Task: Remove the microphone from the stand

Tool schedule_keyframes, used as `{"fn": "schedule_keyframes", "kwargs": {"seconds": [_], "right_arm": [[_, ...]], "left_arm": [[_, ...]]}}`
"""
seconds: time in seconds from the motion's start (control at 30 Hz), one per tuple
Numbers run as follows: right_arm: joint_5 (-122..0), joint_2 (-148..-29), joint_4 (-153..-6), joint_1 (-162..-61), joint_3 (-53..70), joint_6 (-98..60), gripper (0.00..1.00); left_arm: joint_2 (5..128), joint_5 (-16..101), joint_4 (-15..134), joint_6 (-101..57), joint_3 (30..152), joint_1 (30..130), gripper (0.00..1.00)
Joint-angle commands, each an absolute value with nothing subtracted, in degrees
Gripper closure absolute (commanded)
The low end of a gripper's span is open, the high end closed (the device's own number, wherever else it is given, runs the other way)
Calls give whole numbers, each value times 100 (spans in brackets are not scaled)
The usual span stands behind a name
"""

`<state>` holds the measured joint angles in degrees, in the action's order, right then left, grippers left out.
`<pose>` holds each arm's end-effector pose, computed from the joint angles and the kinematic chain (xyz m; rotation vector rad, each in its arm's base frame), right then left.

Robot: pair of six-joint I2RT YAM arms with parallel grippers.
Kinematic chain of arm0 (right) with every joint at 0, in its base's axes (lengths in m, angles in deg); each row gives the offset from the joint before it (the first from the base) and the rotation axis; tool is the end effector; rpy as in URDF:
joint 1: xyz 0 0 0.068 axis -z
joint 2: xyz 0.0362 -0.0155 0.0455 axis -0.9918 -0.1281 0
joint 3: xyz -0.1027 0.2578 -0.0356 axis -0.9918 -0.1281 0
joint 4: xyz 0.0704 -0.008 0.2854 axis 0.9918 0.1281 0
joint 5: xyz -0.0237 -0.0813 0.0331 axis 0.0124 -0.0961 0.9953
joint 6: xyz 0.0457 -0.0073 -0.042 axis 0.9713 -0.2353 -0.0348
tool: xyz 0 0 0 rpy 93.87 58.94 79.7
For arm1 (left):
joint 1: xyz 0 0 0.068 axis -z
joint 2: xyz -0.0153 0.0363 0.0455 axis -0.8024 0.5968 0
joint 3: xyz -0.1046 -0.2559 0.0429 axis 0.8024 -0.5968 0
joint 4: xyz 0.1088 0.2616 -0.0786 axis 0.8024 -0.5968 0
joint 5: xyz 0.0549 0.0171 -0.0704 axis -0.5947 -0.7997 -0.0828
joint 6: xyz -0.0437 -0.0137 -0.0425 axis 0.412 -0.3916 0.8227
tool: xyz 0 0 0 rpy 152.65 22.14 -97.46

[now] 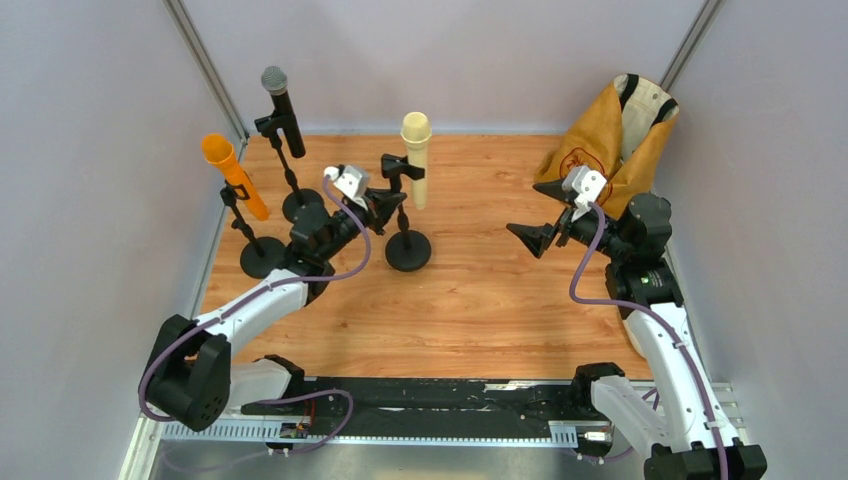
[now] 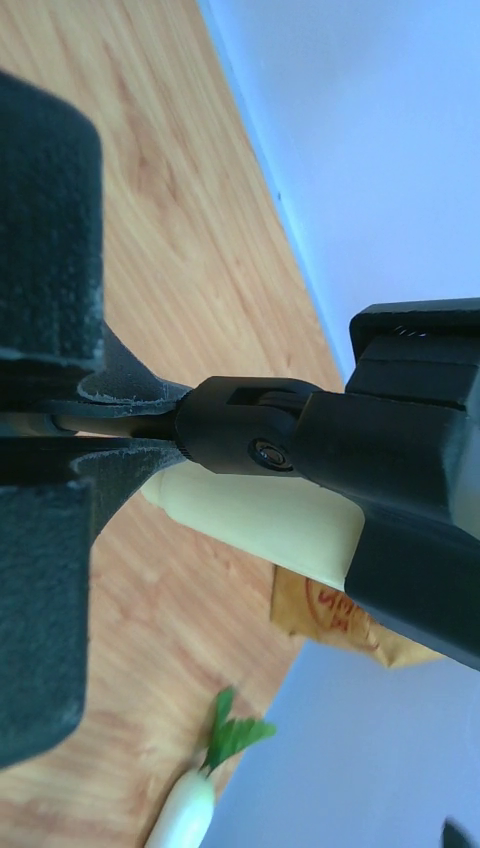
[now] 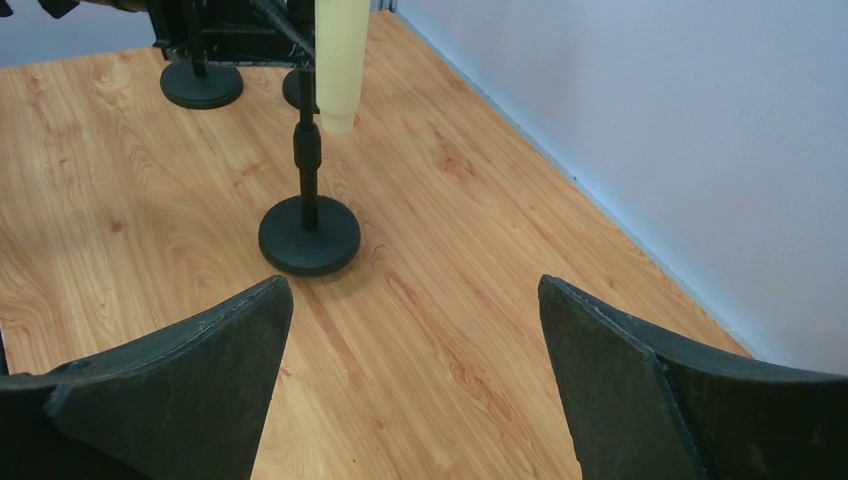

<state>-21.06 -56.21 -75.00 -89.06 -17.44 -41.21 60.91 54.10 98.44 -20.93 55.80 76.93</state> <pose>0.2198 0.0602 0.3733 -0.9063 1.3786 0.5640 0.2793 -0.1392 0.2823 0.4336 1.4178 -0.7554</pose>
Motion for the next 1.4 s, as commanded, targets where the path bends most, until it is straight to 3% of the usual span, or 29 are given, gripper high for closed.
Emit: {"fn": "schedule_keyframes", "kwargs": {"seconds": [0.0, 0.53, 0.83, 0.9, 1.0, 1.13, 1.37], "right_arm": [[-1853, -5627, -7698, -8814, -1782, -4251, 0], [-1561, -5667, -7700, -8530, -1840, -4282, 0], [-1552, -5669, -7672, -8437, -1861, -4347, 0], [-1529, -5667, -7656, -8419, -1861, -4356, 0], [-1511, -5683, -7638, -8406, -1857, -4364, 0], [-1472, -5698, -7606, -8401, -1844, -4386, 0], [-1327, -5738, -7369, -8405, -1732, -4657, 0]], "left_arm": [[5891, 4909, 9914, -2222, 5815, 8352, 100], [5892, 4846, 10093, -2186, 5582, 9017, 100], [5816, 5019, 10675, -2433, 5095, 9036, 92], [5776, 5122, 10759, -2526, 4993, 9036, 86], [5675, 5281, 10812, -2697, 4889, 9032, 60], [5508, 5606, 10628, -2907, 4868, 9028, 33], [5187, 6421, 9848, -3263, 4914, 9027, 28]]}}
